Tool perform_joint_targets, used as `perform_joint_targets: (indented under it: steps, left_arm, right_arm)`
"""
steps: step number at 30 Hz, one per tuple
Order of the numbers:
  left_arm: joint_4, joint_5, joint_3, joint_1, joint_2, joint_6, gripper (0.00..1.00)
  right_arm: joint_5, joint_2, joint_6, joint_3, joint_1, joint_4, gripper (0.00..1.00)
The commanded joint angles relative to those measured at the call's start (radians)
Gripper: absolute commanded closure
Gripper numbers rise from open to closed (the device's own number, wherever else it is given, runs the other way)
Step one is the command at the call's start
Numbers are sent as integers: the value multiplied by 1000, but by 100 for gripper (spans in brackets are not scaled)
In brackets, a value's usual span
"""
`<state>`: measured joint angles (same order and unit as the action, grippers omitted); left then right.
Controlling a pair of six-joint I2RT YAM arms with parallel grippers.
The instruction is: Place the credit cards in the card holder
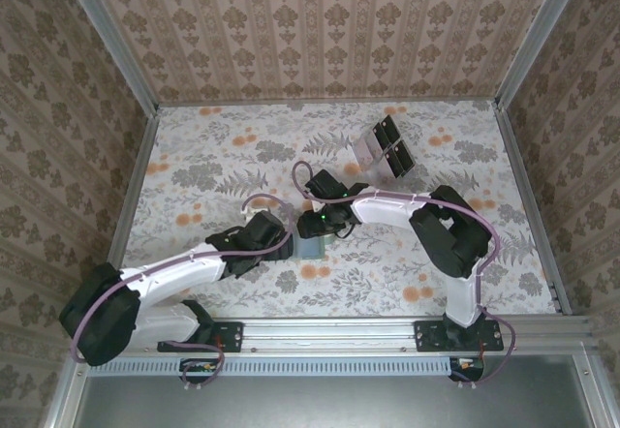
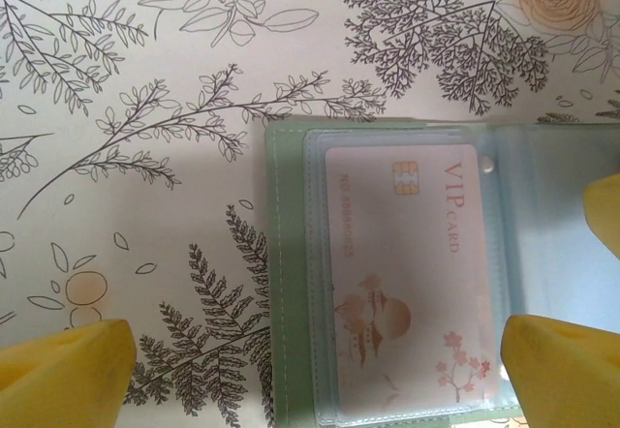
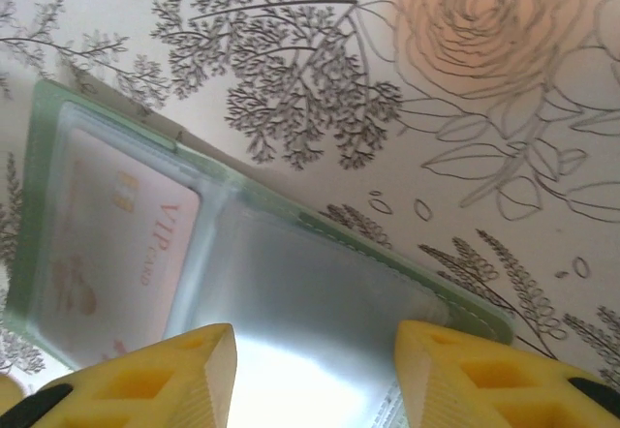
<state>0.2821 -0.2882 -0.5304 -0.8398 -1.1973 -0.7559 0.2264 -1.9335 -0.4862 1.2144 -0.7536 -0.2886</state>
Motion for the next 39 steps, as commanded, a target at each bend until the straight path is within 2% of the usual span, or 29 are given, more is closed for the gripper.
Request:
perform_joint_targets:
  steps: [1, 5, 14, 29, 39]
  left_arm:
    - [-17, 3, -19, -14, -14, 15, 0]
    - [-37, 6, -13, -22, -15, 26, 0]
    - [-114, 35, 1, -42, -31, 53, 0]
    - [-166, 23, -9, -75, -128, 86, 0]
    - [-116, -71, 46, -86, 3, 35, 0]
  right_arm:
    - [98, -41, -68, -36, -3, 52, 49]
    - [138, -49, -112, -55, -3, 101, 48]
    - [127, -44, -127, -69, -2, 106, 48]
    - [124, -36, -152, -67, -1, 108, 45]
    - [84, 1, -97, -32, -31, 30, 51]
